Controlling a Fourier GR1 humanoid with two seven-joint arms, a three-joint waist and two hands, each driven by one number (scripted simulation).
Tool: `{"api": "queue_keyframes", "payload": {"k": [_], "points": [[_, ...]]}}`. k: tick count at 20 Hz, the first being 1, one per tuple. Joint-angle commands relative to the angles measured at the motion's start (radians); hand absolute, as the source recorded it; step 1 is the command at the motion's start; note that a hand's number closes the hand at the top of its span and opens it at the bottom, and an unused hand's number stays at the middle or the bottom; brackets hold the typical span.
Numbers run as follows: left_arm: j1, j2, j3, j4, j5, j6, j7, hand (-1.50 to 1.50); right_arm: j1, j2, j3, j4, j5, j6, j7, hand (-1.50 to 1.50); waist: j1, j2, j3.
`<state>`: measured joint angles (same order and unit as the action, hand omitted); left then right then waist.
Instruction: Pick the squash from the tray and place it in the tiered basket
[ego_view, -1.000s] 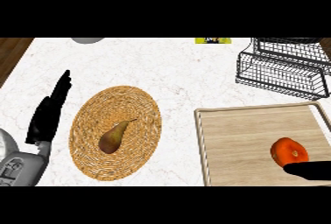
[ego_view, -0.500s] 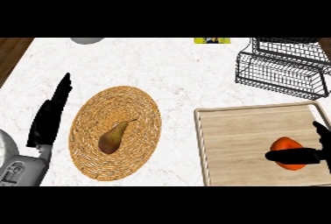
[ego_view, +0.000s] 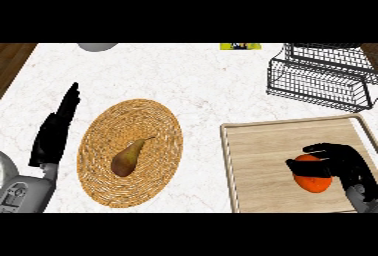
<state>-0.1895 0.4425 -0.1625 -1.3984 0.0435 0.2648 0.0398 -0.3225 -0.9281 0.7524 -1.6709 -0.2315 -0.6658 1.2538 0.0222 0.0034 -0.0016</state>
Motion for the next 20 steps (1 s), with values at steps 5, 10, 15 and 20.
{"api": "queue_keyframes", "payload": {"k": [5, 10, 15, 20], "points": [[0.005, -0.005, 0.027, -0.032, -0.019, -0.001, 0.050, 0.00, -0.069, 0.095, 0.011, 0.019, 0.082, -0.061, 0.193, 1.50, -0.017, -0.006, 0.001], [0.054, 0.009, 0.052, -0.068, -0.009, -0.037, 0.026, 0.00, -0.159, 0.133, 0.041, 0.021, 0.199, -0.054, 0.219, 1.50, -0.008, -0.006, 0.000], [-0.047, -0.033, -0.029, -0.045, -0.038, -0.056, 0.015, 0.00, -0.414, 0.263, 0.225, 0.119, 0.279, 0.156, -0.075, 1.50, 0.129, 0.026, -0.004], [-0.009, -0.041, -0.008, -0.026, -0.057, -0.017, 0.014, 0.00, -0.662, 0.526, 0.212, 0.340, 0.426, 0.038, -0.021, 1.50, 0.048, 0.002, -0.001]]}}
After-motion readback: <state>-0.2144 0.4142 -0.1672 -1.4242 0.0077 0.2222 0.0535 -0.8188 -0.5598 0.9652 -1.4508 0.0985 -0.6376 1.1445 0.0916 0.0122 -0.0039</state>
